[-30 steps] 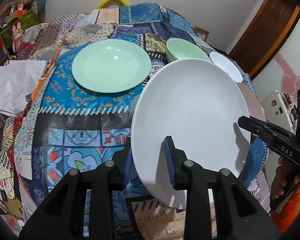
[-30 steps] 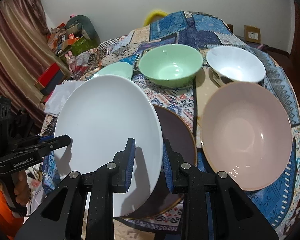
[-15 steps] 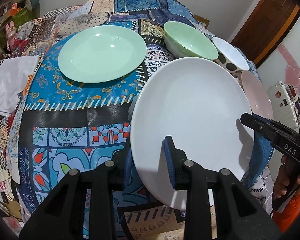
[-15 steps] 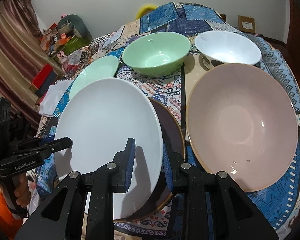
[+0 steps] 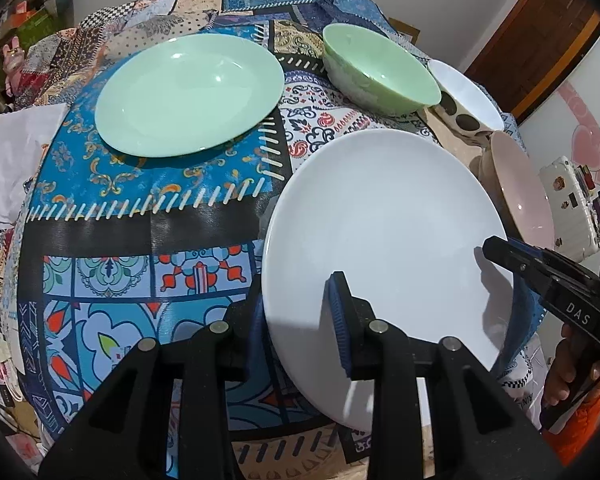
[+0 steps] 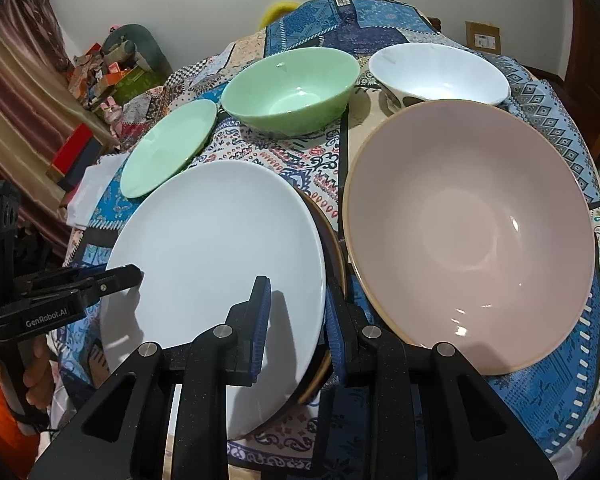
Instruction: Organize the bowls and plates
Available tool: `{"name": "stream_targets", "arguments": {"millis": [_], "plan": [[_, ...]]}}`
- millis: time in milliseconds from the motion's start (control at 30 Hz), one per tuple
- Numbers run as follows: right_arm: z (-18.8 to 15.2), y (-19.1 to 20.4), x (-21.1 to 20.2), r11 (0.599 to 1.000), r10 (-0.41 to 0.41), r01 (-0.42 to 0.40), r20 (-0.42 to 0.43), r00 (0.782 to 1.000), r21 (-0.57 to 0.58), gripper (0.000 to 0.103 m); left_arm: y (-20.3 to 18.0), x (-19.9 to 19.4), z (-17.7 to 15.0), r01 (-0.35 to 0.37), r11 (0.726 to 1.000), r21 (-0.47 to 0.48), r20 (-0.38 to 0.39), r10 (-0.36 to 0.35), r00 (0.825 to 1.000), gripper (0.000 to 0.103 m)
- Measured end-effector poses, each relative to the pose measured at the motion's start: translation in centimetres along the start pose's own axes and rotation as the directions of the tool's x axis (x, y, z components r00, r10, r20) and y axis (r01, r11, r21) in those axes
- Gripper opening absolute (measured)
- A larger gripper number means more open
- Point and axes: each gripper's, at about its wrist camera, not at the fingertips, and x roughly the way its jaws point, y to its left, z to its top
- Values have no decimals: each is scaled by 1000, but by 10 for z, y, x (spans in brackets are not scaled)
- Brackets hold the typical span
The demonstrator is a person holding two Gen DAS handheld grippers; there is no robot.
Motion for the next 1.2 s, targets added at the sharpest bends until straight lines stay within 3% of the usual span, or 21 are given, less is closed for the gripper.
{"name": "stream_targets", "arguments": {"millis": [200, 400, 633, 733, 800, 1000, 1100, 1200], "plan": [[-1, -1, -3, 1000, -8, 8, 10, 1000, -6, 24, -1, 3, 0, 7, 1000, 2, -5, -7, 1000, 32], [-3, 3, -4, 996, -73, 74, 17, 997, -42, 26, -11, 6, -1, -33, 999, 43, -3, 33, 999, 33], [-2, 4, -7, 996, -69, 70, 31, 997, -47, 27, -8, 0, -2, -20, 999, 44, 22, 19, 1000, 33], [-3, 5, -14, 997, -65, 67, 52, 997, -47, 27, -9, -12, -4, -46, 997, 69, 65, 42, 997, 40], [-3, 7, -17, 997, -61, 64, 61, 996, -45, 27, -6, -21, -4, -52, 997, 63, 92, 46, 995, 52], [0, 27, -33, 995, -29, 40, 116, 993, -94, 27, 12, -49, -3, -44, 999, 1, 147, 43, 988, 58], [3, 40, -38, 992, -8, 26, 144, 990, -122, 31, 20, -60, -3, -41, 999, -17, 158, 43, 986, 58], [8, 56, -42, 987, 2, 28, 186, 982, -155, 45, 29, -72, -5, -41, 999, -34, 167, 46, 985, 58]]}}
